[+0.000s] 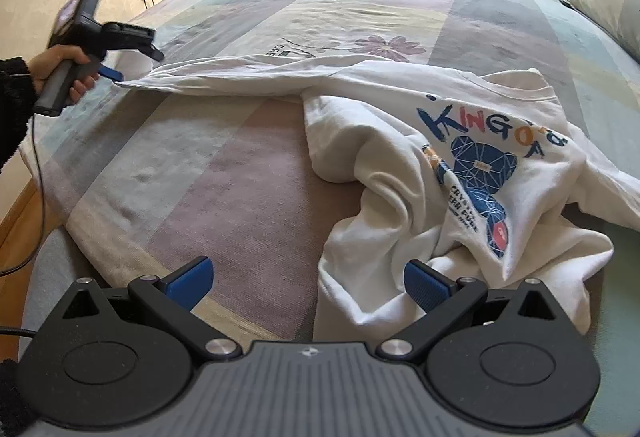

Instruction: Fold clothes

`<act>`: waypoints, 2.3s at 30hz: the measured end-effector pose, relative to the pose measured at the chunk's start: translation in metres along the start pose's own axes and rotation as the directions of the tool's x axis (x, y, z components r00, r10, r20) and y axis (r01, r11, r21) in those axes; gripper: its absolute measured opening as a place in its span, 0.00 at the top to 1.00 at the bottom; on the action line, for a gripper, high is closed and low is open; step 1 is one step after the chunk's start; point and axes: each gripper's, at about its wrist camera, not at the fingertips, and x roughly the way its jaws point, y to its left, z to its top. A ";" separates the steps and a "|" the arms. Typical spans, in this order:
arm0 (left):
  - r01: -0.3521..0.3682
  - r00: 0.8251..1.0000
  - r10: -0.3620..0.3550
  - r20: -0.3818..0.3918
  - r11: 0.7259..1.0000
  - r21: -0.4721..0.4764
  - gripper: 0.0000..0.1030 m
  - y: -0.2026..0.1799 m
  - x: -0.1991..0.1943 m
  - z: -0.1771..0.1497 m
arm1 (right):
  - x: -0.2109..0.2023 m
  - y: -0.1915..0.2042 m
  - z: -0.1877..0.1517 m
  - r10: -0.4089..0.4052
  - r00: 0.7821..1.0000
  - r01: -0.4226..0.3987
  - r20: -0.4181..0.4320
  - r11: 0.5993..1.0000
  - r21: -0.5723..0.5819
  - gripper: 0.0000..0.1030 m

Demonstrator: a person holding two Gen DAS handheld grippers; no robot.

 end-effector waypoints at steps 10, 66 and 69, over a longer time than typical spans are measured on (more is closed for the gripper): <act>0.119 0.992 -0.125 0.012 0.967 0.225 0.03 -0.089 -0.025 -0.027 | -0.011 -0.004 -0.011 -0.041 0.999 0.041 0.013 0.999 0.009 0.00; 0.344 0.933 -0.353 -0.065 0.827 0.444 0.03 -0.240 -0.074 -0.208 | 0.009 -0.246 -0.033 -0.039 0.966 -0.114 0.256 0.825 0.554 0.00; 0.346 0.933 -0.353 -0.068 0.829 0.439 0.03 -0.240 -0.072 -0.206 | 0.019 -0.254 -0.023 -0.034 0.950 -0.150 0.310 0.822 0.550 0.00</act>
